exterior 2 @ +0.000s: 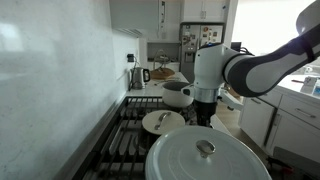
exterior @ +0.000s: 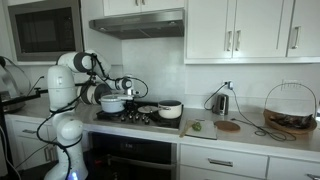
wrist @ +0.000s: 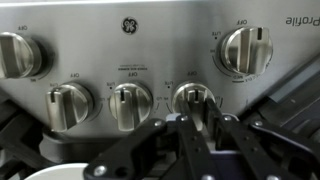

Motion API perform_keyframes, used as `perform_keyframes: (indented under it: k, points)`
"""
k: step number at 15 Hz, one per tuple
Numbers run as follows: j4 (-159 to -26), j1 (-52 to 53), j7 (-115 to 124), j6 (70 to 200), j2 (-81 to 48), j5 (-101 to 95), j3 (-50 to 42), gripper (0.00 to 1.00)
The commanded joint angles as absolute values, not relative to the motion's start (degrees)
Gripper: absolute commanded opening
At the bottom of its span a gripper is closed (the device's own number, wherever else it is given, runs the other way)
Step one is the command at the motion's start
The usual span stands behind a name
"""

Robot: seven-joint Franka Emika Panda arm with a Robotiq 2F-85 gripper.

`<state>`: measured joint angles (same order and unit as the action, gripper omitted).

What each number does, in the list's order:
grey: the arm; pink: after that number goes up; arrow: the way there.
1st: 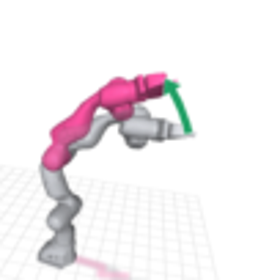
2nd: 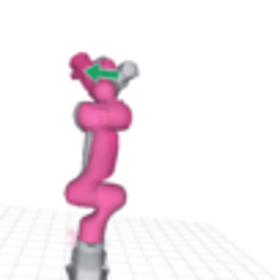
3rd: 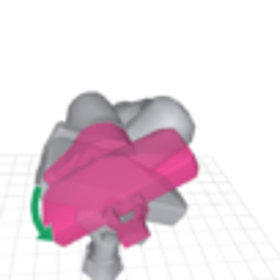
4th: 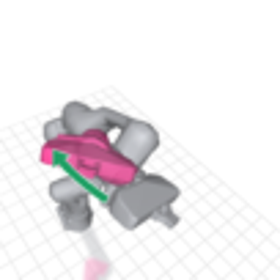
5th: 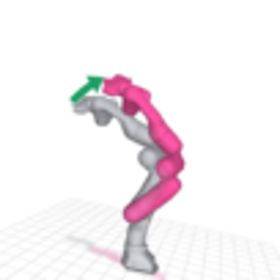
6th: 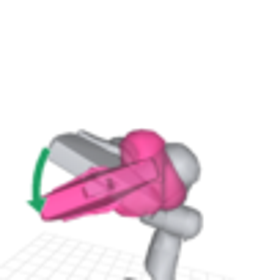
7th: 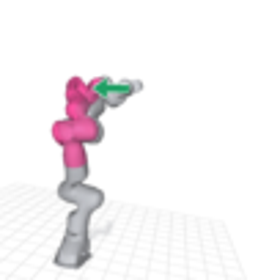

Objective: Switch on the stove

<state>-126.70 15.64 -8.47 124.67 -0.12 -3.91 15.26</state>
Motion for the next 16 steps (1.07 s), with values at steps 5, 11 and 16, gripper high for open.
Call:
perform_keyframes:
  k: [5,11,16]
  points:
    - [-129.0,15.8,-9.5,126.5,-2.6,-3.1,15.5,0.05]
    - [-129.2,15.5,-24.6,126.6,-2.5,0.8,15.4,0.05]
    - [-129.0,14.3,-42.1,125.2,-2.6,6.6,14.5,0.05]
